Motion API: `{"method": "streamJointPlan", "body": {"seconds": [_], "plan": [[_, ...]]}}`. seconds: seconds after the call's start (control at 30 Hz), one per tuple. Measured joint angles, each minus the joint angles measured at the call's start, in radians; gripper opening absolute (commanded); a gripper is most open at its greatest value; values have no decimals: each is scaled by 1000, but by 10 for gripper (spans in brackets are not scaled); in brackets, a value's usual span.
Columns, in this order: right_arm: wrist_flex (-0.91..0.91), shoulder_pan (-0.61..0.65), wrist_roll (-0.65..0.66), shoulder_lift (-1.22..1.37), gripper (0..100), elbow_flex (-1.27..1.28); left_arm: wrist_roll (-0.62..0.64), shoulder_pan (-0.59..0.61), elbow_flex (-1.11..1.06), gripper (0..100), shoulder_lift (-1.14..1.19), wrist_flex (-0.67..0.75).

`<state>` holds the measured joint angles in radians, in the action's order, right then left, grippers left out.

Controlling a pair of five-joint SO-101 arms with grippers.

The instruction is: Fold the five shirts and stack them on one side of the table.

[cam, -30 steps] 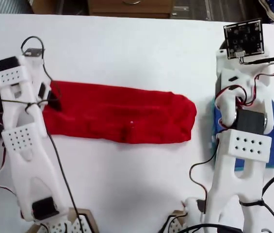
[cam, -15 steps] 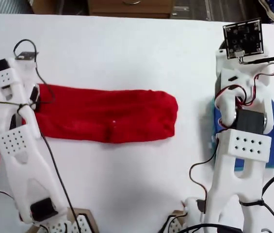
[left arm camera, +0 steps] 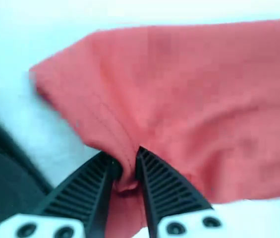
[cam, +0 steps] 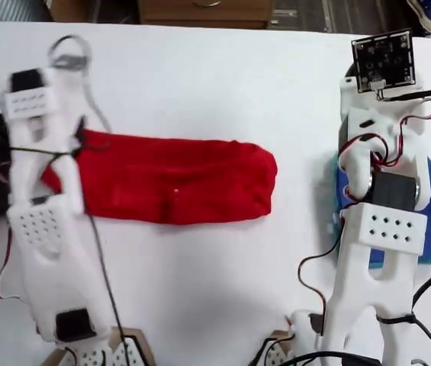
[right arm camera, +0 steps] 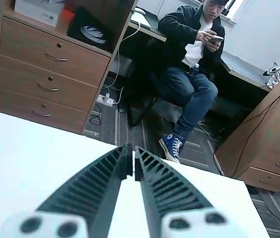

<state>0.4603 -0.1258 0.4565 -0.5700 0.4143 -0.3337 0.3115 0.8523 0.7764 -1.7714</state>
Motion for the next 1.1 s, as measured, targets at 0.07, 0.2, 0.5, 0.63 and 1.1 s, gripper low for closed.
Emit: {"method": "streamJointPlan", "body": {"seconds": [0.07,0.2,0.5,0.63,1.1], "plan": [[0,0,0,0,24,0,14,-75,-64,20,-84,0],[-20,-38,0,0,24,0,18,-221,-107,20,-226,0],[-137,-230,-3,0,24,0,18,-531,-107,20,-313,0],[-163,-279,-3,0,24,0,18,-638,-107,20,-313,11],[-172,-299,-3,0,24,0,6,-755,-115,20,-255,120]]}}
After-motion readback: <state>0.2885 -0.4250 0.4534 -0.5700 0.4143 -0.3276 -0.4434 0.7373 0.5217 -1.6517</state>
